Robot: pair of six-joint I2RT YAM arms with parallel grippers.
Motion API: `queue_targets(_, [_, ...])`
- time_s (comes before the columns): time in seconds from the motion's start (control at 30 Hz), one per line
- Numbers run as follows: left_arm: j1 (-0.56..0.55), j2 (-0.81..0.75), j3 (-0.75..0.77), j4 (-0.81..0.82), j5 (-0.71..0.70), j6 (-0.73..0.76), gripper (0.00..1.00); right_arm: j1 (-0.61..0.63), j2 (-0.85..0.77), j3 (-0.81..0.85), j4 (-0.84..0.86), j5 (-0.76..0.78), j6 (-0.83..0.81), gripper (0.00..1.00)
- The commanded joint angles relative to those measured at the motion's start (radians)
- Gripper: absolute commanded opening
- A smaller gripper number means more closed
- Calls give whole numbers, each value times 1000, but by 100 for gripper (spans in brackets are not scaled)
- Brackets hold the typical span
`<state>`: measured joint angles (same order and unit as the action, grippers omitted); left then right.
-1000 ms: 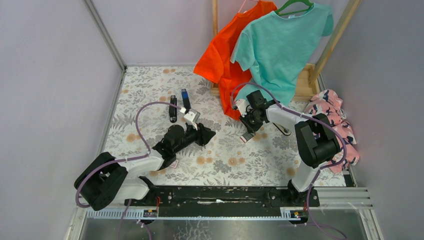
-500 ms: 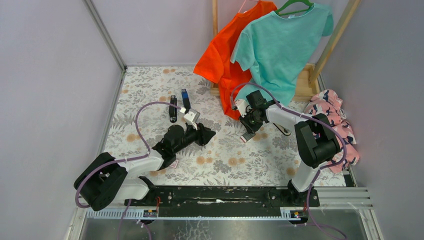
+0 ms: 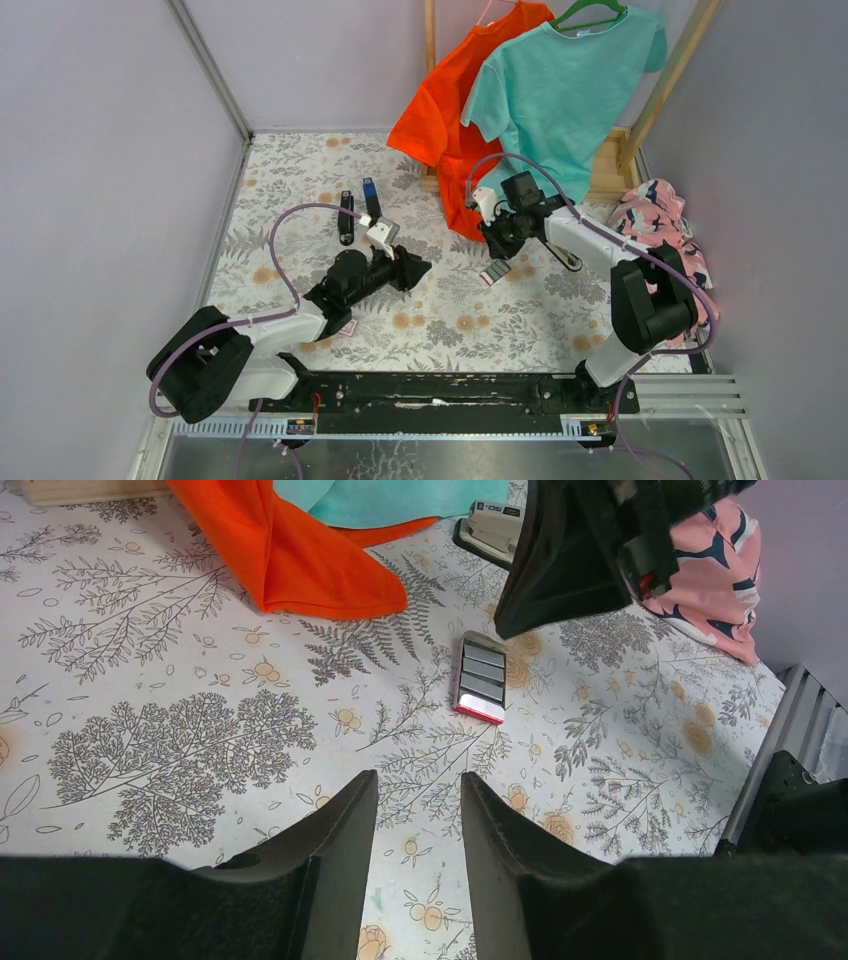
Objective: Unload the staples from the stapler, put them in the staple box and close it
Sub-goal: Place the staple in the staple box.
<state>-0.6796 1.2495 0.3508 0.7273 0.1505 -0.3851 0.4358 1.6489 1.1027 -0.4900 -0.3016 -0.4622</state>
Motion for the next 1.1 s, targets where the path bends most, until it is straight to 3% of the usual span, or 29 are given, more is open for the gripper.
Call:
queue_targets(0.0, [5,-16,-9,89,13,16,44,-64,-38,56,-18,-108,29,12])
queue_targets(0.07, [5,-24,-15,101,16,14,44,-108,-18,53,-21,-107,33,6])
queue_targets(0.2, [5,-36,-20,119,16,12,44,-160,42,40,-9,-55,30,5])
queue_targets(0.5, [5,-19,-20,121,30,6,44,-160,141,46,-16,-42,19,5])
queue_targets(1.07, [5,-19,-33,127,34,0,44,-137,126,43,-34,-90,1,6])
